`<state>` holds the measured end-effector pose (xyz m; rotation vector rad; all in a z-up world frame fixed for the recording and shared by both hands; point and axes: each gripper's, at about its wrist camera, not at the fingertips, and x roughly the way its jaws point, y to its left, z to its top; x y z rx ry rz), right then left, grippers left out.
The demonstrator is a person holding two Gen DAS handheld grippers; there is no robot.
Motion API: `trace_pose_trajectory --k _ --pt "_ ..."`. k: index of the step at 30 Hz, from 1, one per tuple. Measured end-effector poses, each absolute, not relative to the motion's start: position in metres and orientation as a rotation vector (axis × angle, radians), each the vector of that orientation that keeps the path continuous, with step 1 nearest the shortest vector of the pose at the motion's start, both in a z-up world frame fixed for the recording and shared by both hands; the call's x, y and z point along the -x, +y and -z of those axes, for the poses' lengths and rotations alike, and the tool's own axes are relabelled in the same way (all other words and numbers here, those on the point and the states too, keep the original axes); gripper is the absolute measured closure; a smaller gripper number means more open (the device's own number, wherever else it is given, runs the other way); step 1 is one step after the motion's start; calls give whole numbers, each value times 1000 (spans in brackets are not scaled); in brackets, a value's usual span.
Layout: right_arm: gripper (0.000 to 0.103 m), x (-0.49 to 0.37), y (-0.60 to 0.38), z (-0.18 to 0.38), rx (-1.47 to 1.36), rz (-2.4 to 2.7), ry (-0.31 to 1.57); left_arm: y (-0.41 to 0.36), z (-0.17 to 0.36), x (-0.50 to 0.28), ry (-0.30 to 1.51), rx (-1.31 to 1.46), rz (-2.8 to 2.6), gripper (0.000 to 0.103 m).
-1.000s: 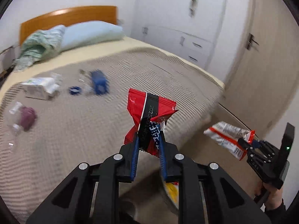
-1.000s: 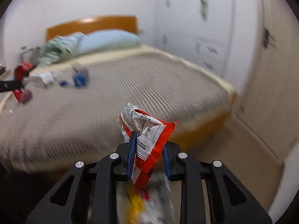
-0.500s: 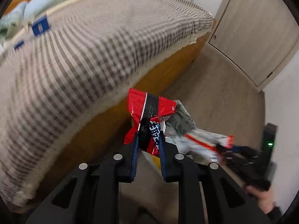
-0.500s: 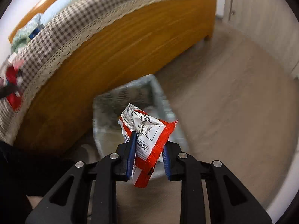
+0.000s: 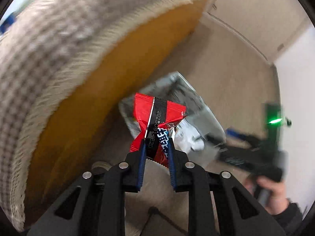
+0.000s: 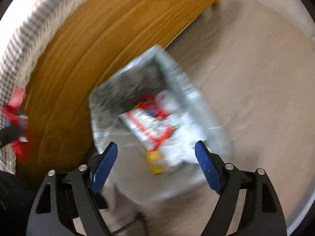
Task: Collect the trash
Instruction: 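Carry both bags to the wastebasket and open both grippers over it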
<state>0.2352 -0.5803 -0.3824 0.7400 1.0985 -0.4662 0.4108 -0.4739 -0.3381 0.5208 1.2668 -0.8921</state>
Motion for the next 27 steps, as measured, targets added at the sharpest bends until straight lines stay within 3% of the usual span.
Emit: trace_pose_trajectory --k 5,7,8,9,19,27 --pt "26 -179 -617 342 -774 590 1019 -518 375 -399 1319 -602 1021 82" --pt "26 -169 -623 329 -768 608 1001 -530 393 -397 1383 -538 1031 64" --pt "26 -167 -624 323 -759 612 994 -531 407 -394 1427 -505 1014 34" --pt "26 -166 -623 320 -751 609 990 -533 415 -395 1458 -479 995 17" --pt "26 -193 -593 338 -645 550 1074 -524 431 -420 1502 -440 850 16" --pt "26 -202 -580 343 -604 531 1125 -522 414 -399 1359 -616 888 16"
